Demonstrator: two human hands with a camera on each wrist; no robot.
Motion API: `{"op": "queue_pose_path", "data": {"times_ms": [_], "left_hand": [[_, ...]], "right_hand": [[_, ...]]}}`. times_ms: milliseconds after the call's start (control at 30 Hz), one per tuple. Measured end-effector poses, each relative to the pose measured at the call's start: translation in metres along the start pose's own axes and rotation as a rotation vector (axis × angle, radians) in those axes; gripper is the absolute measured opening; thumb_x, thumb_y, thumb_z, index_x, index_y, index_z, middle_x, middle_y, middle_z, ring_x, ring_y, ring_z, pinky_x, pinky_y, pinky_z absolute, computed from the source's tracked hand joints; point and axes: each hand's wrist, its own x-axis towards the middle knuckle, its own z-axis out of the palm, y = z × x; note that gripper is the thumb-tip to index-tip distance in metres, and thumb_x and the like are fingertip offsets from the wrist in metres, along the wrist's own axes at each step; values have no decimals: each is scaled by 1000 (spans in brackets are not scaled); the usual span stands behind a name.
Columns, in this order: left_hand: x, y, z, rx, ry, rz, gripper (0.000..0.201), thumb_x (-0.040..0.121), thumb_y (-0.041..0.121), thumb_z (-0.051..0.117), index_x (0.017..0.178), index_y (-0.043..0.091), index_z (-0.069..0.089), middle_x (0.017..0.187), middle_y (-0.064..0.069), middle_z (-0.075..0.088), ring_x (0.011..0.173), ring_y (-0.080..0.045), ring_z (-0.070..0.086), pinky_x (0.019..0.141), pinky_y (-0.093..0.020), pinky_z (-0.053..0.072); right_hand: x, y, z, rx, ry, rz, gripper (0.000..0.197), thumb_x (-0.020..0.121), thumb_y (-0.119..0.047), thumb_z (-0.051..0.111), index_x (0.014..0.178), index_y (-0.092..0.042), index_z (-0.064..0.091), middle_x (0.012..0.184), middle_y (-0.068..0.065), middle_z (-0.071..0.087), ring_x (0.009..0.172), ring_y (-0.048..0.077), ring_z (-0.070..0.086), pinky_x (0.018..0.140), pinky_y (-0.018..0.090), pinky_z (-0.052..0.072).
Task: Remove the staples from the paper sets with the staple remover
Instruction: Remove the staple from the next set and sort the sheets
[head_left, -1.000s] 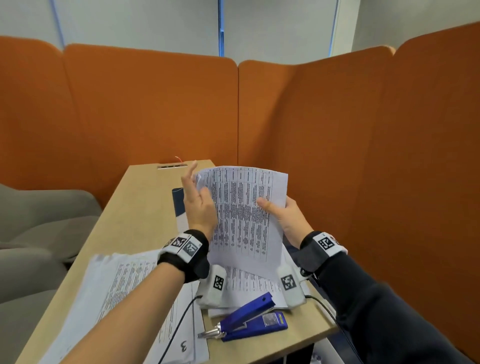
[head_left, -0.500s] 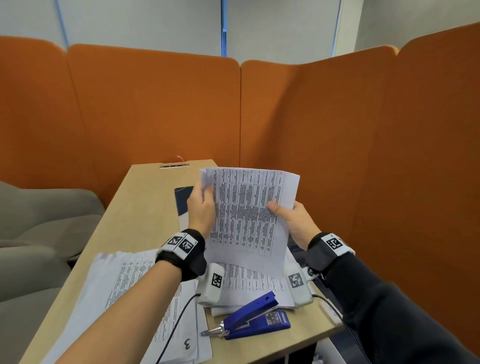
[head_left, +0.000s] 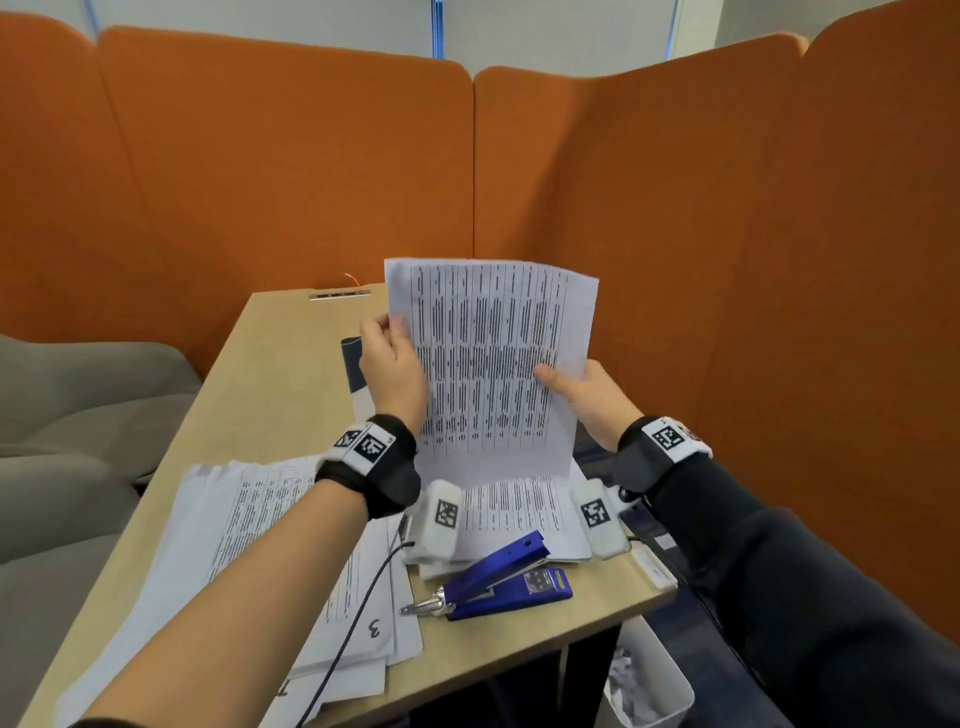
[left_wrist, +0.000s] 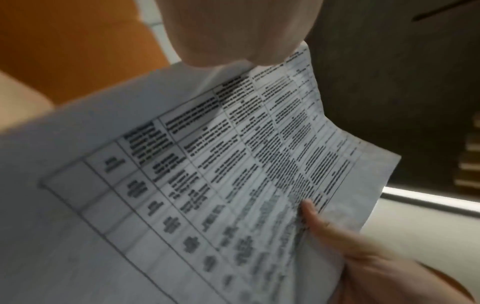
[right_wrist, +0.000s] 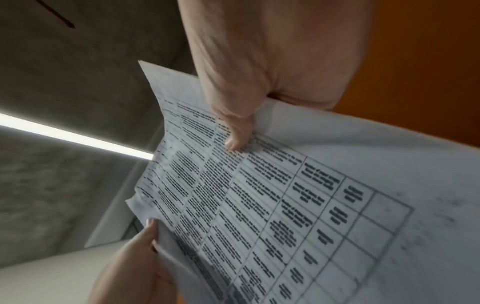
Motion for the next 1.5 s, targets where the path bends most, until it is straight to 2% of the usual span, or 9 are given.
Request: {"op": "queue_pose_path", "data": {"times_ms": [167,333,500,600,800,967,1133,1367,1500], "left_hand": [[17,18,-14,155,-24,202,13,102,14,37,98,9,49,71,7,48,58,-3,41,52,-28,24],[24,0,-45,276,-12,144,21,100,14,43,101,-2,56,79,-4,52,65,-17,42,56,-27,23],[15,-31,-70,407,-184,0,33,98,13,44,65,12,43,63,-1,40,63,-21,36,57,-33,23],[8,-36,-72,420,-251,-65,43,96,11,44,55,16,32,55,1,30,54,-19,27,50,-34,19],[0,-45,-71,422,-267,-68,34,97,13,46,63,11,46,59,-1,41,59,-21,37,58,-31,29],[-9,-37,-73,415,-273,17,18,100,14,44,84,12,53,66,6,44,58,-8,38,50,-25,28],[-17,-29,-63,387,-317,68,14,100,13,44,91,12,55,70,8,47,62,-7,41,54,-25,31],[-22,-1,-37,350,-334,172,18,100,14,44,101,7,60,77,0,58,70,-19,51,60,-32,36],[-25,8,-24,323,-368,212,18,99,12,45,106,6,60,88,-12,65,82,-28,58,74,-44,49]], "right_hand": [[3,-23,2,-148,21,-78,30,95,-24,62,121,-9,63,113,0,70,101,13,68,97,37,52],[-25,-24,19,-693,248,-407,49,88,-18,67,129,-9,42,107,-4,45,83,7,45,74,15,37],[-64,-4,52,-1088,-650,-54,49,83,-52,69,118,-20,57,83,-8,57,75,12,55,66,26,42],[-77,18,66,-1360,-875,49,41,77,-51,74,99,-18,62,81,-7,59,77,15,56,63,29,43],[-91,36,72,-1430,-811,-185,28,80,-46,69,79,-22,54,84,-3,57,77,19,53,57,29,35],[-92,27,49,-1113,-783,4,32,82,-42,73,67,-26,50,66,-8,54,68,14,52,61,32,39],[-83,3,20,-358,-571,160,27,91,-22,67,107,-1,68,102,5,75,93,14,71,83,23,55],[-50,-28,23,0,-71,-266,26,93,-30,63,118,-33,59,116,0,69,110,25,64,100,43,50],[-32,-36,23,78,110,-357,24,96,-27,61,119,-26,57,118,4,66,113,19,63,102,40,48]]}}
